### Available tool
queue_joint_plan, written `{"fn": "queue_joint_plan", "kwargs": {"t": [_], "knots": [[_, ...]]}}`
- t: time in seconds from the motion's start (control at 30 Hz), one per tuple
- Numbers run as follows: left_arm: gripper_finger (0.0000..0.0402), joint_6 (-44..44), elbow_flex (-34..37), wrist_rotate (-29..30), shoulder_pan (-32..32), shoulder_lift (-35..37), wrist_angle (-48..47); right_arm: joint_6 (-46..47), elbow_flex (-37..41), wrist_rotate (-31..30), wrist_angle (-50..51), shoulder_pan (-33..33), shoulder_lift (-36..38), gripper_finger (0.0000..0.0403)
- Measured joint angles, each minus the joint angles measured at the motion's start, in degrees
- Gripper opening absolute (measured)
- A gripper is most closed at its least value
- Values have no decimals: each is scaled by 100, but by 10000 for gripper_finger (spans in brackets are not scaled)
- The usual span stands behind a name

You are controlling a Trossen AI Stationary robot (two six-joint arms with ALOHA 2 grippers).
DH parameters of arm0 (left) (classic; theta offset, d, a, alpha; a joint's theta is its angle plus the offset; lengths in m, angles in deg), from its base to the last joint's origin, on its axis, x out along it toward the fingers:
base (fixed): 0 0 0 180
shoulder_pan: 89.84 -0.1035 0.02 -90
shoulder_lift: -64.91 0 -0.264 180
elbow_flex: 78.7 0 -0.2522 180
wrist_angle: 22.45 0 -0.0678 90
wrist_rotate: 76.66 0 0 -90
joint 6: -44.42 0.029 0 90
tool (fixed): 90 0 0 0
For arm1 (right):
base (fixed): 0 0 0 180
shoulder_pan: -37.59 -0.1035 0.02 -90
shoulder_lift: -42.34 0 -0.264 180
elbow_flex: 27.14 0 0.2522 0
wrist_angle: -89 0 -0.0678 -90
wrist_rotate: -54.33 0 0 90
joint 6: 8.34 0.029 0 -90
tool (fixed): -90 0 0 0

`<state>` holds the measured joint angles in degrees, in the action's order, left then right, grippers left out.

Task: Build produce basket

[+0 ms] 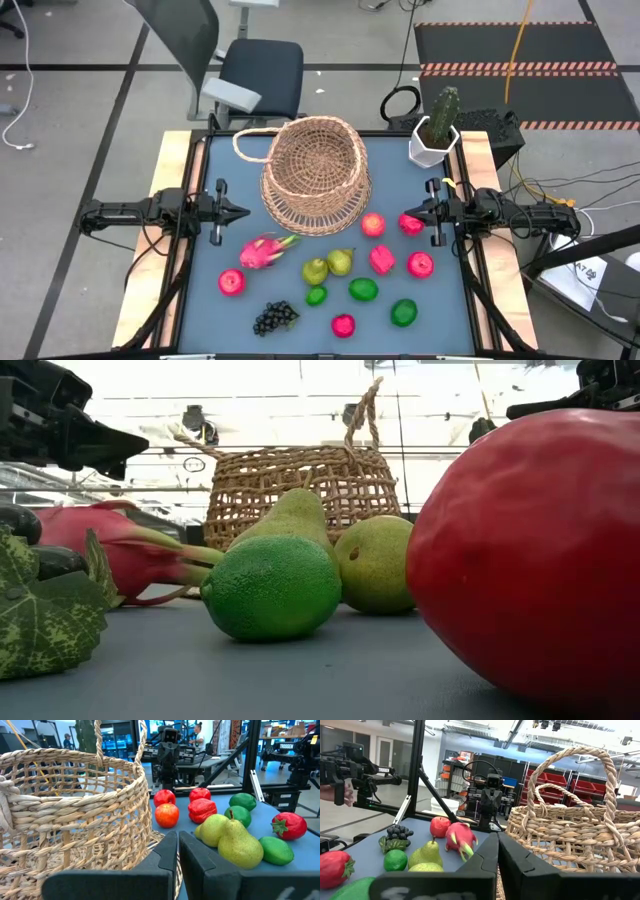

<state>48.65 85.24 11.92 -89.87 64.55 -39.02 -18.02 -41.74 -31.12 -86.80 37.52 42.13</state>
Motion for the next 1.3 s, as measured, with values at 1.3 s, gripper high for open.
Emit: {"fn": "queue_joint_plan", "kwargs": {"t": [1.3], "knots": [[3,-25,0,-118,15,-1,2,0,0,1,0,1,0,0]]}}
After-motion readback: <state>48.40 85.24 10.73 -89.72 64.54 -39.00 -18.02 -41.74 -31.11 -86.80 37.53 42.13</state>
